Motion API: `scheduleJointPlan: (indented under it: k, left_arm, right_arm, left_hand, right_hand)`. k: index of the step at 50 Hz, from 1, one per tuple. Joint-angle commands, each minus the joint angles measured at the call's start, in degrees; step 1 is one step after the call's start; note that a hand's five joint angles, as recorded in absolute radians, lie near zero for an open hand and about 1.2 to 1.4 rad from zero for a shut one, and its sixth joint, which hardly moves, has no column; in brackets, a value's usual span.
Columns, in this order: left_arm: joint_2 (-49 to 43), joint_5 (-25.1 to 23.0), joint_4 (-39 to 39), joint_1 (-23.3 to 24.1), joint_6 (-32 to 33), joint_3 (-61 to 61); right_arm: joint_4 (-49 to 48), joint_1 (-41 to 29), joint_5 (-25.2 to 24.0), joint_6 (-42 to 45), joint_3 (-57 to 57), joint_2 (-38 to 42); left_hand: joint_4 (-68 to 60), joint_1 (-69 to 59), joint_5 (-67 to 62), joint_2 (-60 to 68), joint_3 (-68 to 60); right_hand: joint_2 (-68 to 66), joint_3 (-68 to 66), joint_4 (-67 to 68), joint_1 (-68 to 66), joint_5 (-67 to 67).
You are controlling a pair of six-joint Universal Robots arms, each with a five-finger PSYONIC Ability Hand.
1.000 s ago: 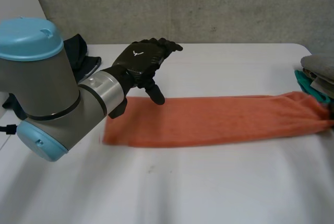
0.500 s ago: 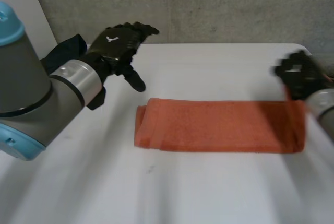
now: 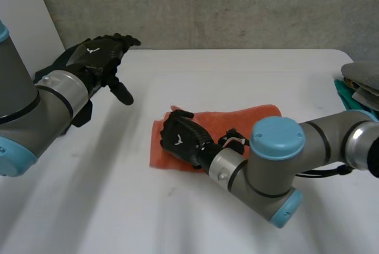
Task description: Fold the laundry.
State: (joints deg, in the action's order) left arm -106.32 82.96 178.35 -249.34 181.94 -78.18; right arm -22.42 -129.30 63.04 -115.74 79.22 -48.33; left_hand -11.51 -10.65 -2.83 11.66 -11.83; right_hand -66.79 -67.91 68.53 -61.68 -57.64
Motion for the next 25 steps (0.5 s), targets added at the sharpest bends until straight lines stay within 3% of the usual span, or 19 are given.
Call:
scheduleJointPlan:
  k: [1, 2, 3, 4, 5, 6, 11, 16, 18, 25]
  left_arm:
    - [-0.12, 0.89, 0.25, -0.44, -0.97, 0.05]
    - [-0.2, 0.98, 0.34, -0.35, -1.06, 0.05]
    - [-0.29, 1.06, 0.42, -0.27, -1.15, 0.05]
    - [-0.55, 1.24, 0.6, 0.0, -1.23, -0.04]
    - [-0.73, 1.33, 0.69, 0.09, -1.23, -0.04]
    - [-0.82, 1.41, 0.86, 0.26, -1.32, -0.04]
    - [-1.87, 2.2, 2.27, 1.84, -1.41, 0.48]
    - [-2.14, 4.31, 4.72, 4.38, -2.72, 1.45]
    - [-2.31, 4.32, 5.52, 5.62, -2.91, 1.89]
    - [-10.21, -1.39, 6.4, 17.21, 0.6, 7.33]
  right_arm:
    - [-0.17, -3.86, 0.24, -3.09, -1.78, 2.36]
    - [-0.17, -3.94, 0.68, -2.57, -1.7, 2.37]
    - [-0.09, -3.95, 1.29, -2.21, -1.7, 2.28]
    - [-0.08, -3.6, 2.78, -2.12, -1.61, 1.84]
    - [0.09, -3.33, 3.84, -2.47, -1.52, 1.4]
    - [0.09, -2.89, 5.07, -3.0, -1.43, 0.79]
    - [2.37, 0.44, 13.85, -12.21, 0.32, -4.83]
    - [12.27, 7.46, 22.37, -27.92, 4.18, -13.0]
    - [15.63, 9.75, 23.7, -32.33, 5.5, -14.76]
    - [25.84, 19.16, 24.94, -46.5, 12.18, -18.03]
  left_hand:
    - [1.51, 0.65, 2.83, -1.66, 1.83]
    - [1.51, 0.65, 2.83, -1.66, 1.83]
    - [1.51, 0.65, 2.83, -1.66, 1.83]
    - [1.51, 0.65, 2.83, -1.66, 1.83]
    - [1.51, 0.65, 2.83, -1.66, 1.83]
    - [1.51, 0.65, 2.83, -1.66, 1.83]
    - [1.51, 0.65, 2.83, -1.66, 1.83]
    - [1.51, 0.65, 2.83, -1.66, 1.83]
    - [1.51, 0.65, 2.83, -1.66, 1.83]
    - [1.51, 0.65, 2.83, -1.66, 1.83]
  right_hand:
    - [-13.21, -12.09, 11.47, -18.32, -12.36]
    - [-13.21, -12.09, 11.47, -18.32, -12.36]
    - [-1.03, 0.09, -0.71, -6.14, -0.18]
    - [32.73, 33.85, -34.47, 27.62, 33.58]
    - [52.88, 54.01, -54.63, 47.78, 53.73]
    - [56.79, 57.91, -58.53, 51.68, 57.64]
    - [56.79, 57.91, -58.53, 51.68, 57.64]
    - [56.79, 57.91, -58.53, 51.68, 57.64]
    - [56.79, 57.91, -58.53, 51.68, 57.64]
    - [56.79, 57.91, -58.53, 51.68, 57.64]
